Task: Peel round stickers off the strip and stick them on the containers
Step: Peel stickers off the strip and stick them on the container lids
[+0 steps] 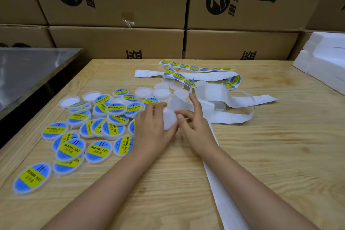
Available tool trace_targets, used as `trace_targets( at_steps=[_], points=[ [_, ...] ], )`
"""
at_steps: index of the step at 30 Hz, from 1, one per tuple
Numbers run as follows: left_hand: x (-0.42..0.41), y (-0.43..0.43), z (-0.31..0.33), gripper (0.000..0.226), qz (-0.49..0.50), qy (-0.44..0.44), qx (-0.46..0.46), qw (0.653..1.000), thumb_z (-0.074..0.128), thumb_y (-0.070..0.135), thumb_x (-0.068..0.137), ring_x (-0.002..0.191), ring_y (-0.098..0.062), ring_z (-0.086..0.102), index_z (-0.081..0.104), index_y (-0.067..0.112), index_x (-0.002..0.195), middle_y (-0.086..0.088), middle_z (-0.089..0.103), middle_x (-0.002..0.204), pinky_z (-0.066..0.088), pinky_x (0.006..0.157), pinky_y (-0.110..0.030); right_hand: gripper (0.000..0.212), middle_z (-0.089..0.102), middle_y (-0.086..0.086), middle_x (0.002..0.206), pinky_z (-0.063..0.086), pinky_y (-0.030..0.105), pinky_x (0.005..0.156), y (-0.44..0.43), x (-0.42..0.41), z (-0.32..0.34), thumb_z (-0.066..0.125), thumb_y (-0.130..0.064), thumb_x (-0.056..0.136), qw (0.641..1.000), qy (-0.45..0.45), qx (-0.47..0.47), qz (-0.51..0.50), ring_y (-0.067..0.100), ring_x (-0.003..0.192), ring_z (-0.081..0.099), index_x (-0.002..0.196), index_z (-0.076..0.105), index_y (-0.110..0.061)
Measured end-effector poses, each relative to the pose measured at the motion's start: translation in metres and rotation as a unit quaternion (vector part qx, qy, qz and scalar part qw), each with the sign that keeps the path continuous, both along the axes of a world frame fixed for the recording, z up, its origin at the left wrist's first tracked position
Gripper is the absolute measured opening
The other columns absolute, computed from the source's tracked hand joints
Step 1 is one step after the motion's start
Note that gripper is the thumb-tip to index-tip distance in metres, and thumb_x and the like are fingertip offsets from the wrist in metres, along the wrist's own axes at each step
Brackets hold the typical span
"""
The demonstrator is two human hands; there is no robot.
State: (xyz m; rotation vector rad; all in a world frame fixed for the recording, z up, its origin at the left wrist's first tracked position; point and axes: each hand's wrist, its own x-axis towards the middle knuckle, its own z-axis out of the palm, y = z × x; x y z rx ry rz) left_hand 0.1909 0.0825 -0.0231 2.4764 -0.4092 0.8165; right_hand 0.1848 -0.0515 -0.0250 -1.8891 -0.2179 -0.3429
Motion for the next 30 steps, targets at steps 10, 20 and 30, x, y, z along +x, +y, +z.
trace_targets(
  at_steps=[10,20,30],
  points=[
    [-0.007,-0.003,0.012,0.037,-0.164,0.145,-0.311,0.925,0.061,0.005,0.087,0.079,-0.010,0.065,0.055,0.018,0.121,-0.007,0.064,0.112,0.049,0.074,-0.015,0.062,0.055,0.006,0.072,0.045,0.032,0.074,-0.002,0.005,0.005,0.057,0.004,0.087,0.983,-0.056,0.175,0.011,0.021,0.071,0.053,0.131,0.034,-0.033],
    [-0.005,-0.003,0.016,0.055,-0.222,0.248,-0.484,0.810,0.049,-0.013,0.088,0.070,-0.008,0.066,0.042,0.011,0.137,-0.017,0.055,0.091,0.055,0.066,-0.023,0.066,0.059,-0.007,0.083,0.049,0.025,0.072,-0.003,0.007,0.003,0.067,-0.009,0.082,0.976,-0.086,0.199,-0.035,0.006,0.064,0.057,0.129,0.034,-0.042],
    [-0.006,-0.007,0.014,0.024,-0.234,0.336,-0.563,0.718,0.047,-0.006,0.090,0.079,-0.024,0.070,0.054,0.015,0.100,-0.012,0.065,0.096,0.059,0.072,-0.037,0.062,0.059,-0.001,0.077,0.046,0.019,0.073,-0.001,0.007,0.001,0.060,0.001,0.085,0.979,-0.101,0.173,-0.047,0.007,0.073,0.058,0.134,0.034,-0.026]
  ],
)
